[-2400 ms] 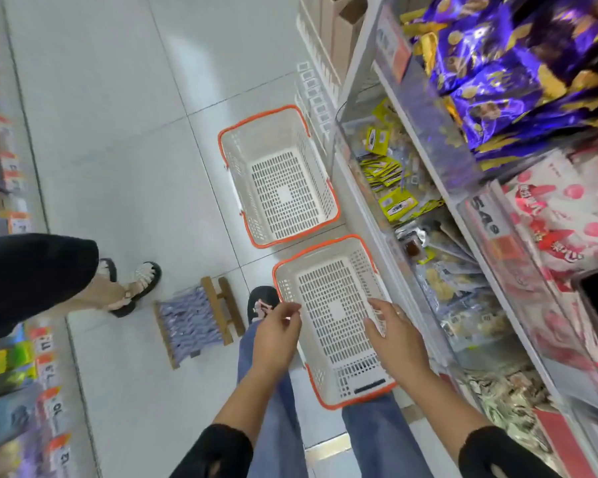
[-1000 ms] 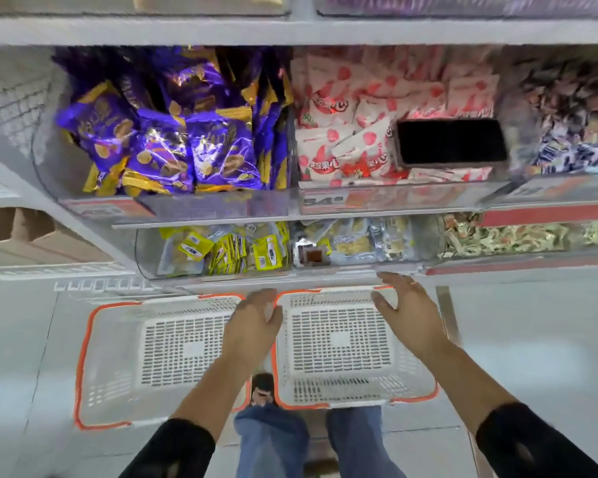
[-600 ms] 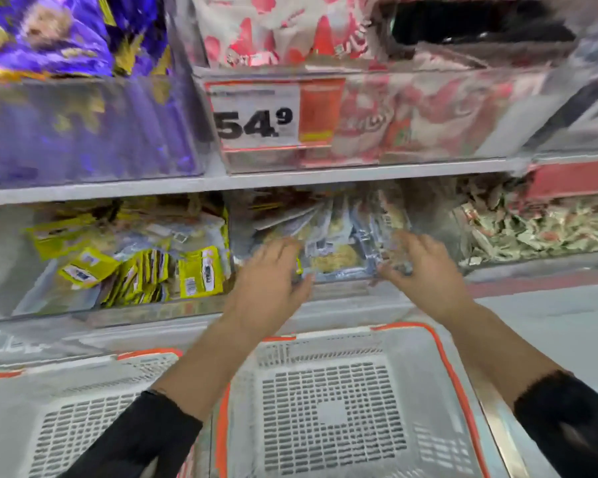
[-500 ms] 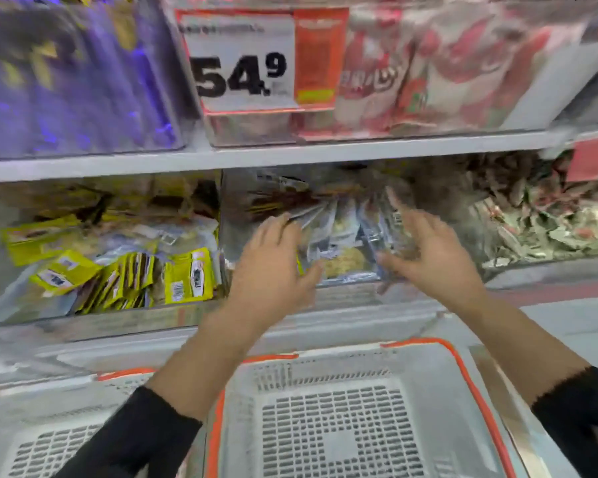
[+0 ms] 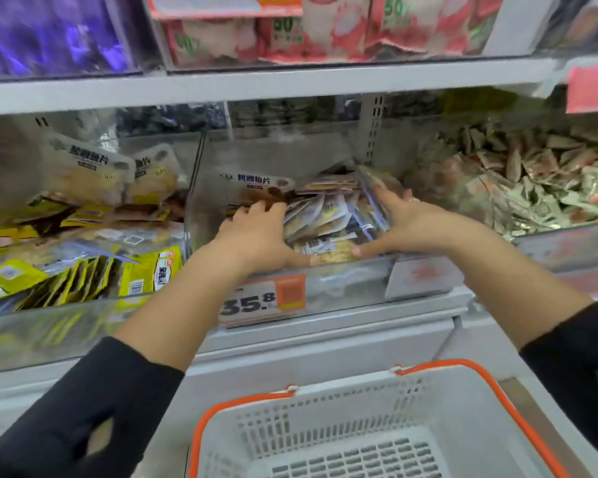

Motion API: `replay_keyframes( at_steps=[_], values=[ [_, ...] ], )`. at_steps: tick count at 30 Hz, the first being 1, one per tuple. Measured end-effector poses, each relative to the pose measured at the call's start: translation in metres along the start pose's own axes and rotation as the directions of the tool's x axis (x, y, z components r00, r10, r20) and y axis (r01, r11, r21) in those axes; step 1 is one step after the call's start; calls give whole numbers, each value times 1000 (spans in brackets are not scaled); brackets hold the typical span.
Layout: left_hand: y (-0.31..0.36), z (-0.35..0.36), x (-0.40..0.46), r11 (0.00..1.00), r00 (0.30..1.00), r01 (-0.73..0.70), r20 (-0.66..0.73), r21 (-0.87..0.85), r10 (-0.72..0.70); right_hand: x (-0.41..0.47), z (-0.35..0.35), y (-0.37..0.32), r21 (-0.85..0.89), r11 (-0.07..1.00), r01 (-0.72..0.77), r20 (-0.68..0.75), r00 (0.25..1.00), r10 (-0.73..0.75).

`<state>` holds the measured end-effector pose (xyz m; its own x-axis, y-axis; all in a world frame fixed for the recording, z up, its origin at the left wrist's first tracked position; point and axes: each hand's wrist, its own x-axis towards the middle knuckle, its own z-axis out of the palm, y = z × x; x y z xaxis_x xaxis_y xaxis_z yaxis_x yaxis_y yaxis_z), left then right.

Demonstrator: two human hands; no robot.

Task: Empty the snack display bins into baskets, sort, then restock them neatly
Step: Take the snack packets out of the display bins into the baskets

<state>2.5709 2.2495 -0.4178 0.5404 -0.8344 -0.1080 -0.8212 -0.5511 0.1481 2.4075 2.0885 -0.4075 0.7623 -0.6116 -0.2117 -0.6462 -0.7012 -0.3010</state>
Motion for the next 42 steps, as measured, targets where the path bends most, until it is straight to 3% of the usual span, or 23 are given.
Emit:
replay_keyframes(
  at_steps=[5,12,19,27,33,42],
  values=[
    [9,1,15,997,1000,22,-5,77,-21,11,2,-15,-138,986,-91,47,994,99],
    [13,5,19,987,991,4,-136,163,19,15,1,-2,-129,986,-107,-4,994,107],
    [6,-5,3,958,989,-77,-100,275,108,-3,-7,3,-251,966,-66,-152,988,28],
    [5,-24,-38,904,958,-159,-160,396,238,-23,-7,-1,-174,984,-48,-264,964,0],
    [9,-34,-63,879,916,-86,-310,469,255,-50,-16,7,-23,992,-126,-578,811,89],
    [17,-40,-108,852,785,-129,-472,508,400,-122,-29,-6,-46,989,141,-723,679,-131]
  ],
)
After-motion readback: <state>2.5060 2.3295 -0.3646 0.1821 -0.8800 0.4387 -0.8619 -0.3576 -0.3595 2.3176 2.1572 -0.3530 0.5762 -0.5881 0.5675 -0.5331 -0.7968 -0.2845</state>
